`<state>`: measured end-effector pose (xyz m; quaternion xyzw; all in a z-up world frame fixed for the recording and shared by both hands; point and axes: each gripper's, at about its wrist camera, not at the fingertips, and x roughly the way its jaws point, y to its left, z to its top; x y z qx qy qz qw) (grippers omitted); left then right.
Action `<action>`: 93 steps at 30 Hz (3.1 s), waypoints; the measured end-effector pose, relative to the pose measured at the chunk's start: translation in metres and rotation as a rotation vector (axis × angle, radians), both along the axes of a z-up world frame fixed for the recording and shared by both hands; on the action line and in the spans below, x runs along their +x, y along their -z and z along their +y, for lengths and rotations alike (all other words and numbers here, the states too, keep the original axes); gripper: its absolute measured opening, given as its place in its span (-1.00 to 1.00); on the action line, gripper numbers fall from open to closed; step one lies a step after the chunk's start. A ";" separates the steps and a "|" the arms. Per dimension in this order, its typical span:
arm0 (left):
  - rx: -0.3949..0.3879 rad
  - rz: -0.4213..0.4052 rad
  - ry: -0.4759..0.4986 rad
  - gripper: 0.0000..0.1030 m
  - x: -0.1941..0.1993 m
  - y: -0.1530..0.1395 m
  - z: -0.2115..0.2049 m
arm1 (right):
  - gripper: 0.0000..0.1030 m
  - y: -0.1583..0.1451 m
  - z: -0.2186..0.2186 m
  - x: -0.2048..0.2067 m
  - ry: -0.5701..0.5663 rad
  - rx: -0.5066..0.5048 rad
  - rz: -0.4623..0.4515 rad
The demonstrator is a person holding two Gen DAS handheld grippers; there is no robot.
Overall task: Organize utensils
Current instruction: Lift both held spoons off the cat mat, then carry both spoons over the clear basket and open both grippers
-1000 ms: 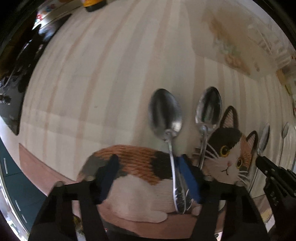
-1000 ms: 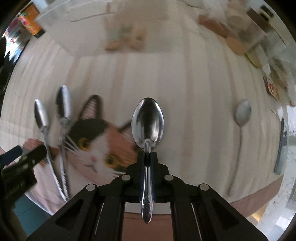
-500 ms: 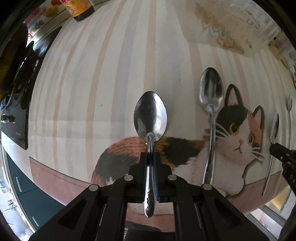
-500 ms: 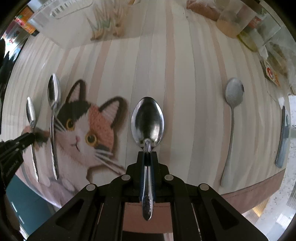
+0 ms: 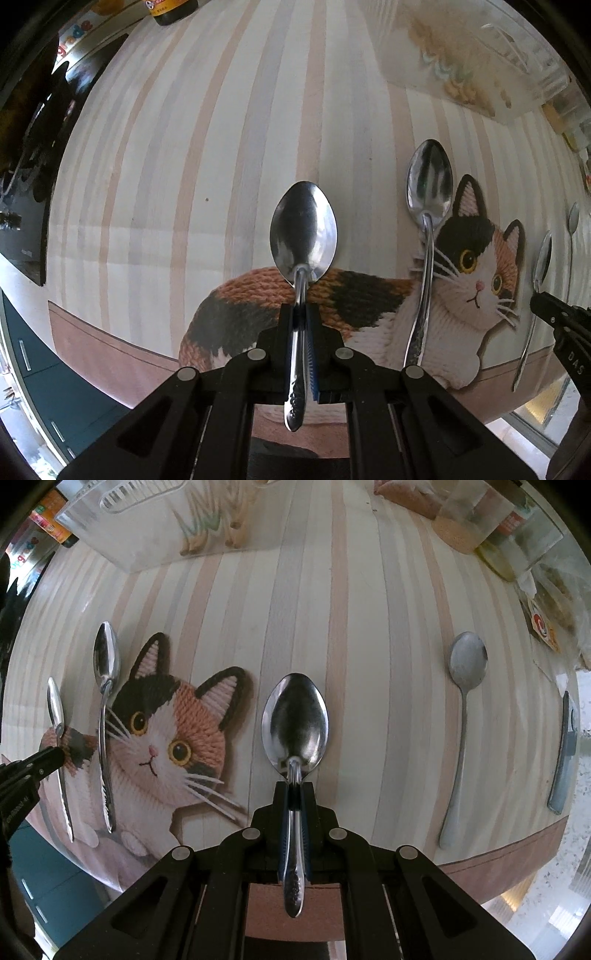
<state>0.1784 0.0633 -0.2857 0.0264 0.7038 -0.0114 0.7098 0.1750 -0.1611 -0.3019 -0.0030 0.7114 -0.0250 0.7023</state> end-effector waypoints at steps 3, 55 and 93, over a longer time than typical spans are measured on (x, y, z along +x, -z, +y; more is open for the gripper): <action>0.005 -0.009 -0.004 -0.91 0.002 -0.001 0.004 | -0.86 0.000 -0.001 0.001 0.004 -0.004 0.003; -0.033 -0.047 -0.004 -0.92 -0.005 -0.016 -0.031 | -0.86 -0.011 0.025 0.002 0.003 0.068 -0.005; -0.247 -0.280 0.038 -0.88 0.202 -0.168 -0.068 | -0.97 -0.164 -0.016 0.213 0.169 0.309 -0.334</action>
